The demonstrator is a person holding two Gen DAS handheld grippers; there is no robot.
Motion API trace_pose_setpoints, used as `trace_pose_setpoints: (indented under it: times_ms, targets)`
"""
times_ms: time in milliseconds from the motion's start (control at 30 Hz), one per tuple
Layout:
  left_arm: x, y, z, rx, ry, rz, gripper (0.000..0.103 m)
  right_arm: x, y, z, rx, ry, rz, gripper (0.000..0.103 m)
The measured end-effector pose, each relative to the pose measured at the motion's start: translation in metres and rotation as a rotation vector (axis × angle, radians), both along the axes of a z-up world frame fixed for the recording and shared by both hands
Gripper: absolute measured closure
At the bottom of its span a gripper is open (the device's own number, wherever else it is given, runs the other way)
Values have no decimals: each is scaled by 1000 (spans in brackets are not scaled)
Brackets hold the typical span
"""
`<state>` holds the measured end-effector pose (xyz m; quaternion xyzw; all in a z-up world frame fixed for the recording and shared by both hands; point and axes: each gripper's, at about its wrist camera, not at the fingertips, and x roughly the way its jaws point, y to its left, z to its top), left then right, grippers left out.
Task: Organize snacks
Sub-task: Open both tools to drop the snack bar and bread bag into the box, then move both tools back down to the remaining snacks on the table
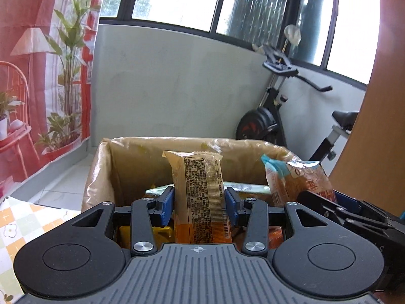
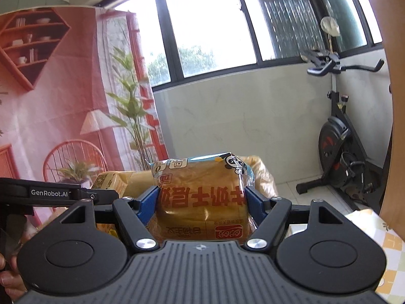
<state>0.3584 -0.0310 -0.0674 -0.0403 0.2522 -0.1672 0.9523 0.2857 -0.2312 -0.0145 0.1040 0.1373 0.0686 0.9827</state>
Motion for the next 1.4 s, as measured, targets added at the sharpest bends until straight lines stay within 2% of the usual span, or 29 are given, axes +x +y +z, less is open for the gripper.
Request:
trace_pose_setpoints:
  times_ms: [33,100,133,367,767,933,1100,1200,1400]
  targets:
    - [1,2,0,11,0,8,52,2,2,-2,-8,13,1,29]
    - [-1,7,3,12,-11,17,36,3,5,-7,-25,34,-3,27]
    - [-3,10,5,4,-16,17,35,2,6,-9,-32,39,-3,26]
    - [-20,27,14,-5,-23,16,33,-11,10,-7,-59,57,-18,25]
    - [-68,71,19,-31,-7,3,33,-65,12,8,-44,14,-2,25]
    - [-95,87,8,-53,14,-15,33,-91,11,3,-37,25,-2,25]
    - [-114,96,-17,-68,68,-6,33,-114,11,-11,-51,65,6,25]
    - [-119,98,-38,-74,120,8,33,-126,13,-29,-67,113,14,25]
    - [-127,95,-66,-62,185,23,33,-142,15,-76,-73,274,23,25]
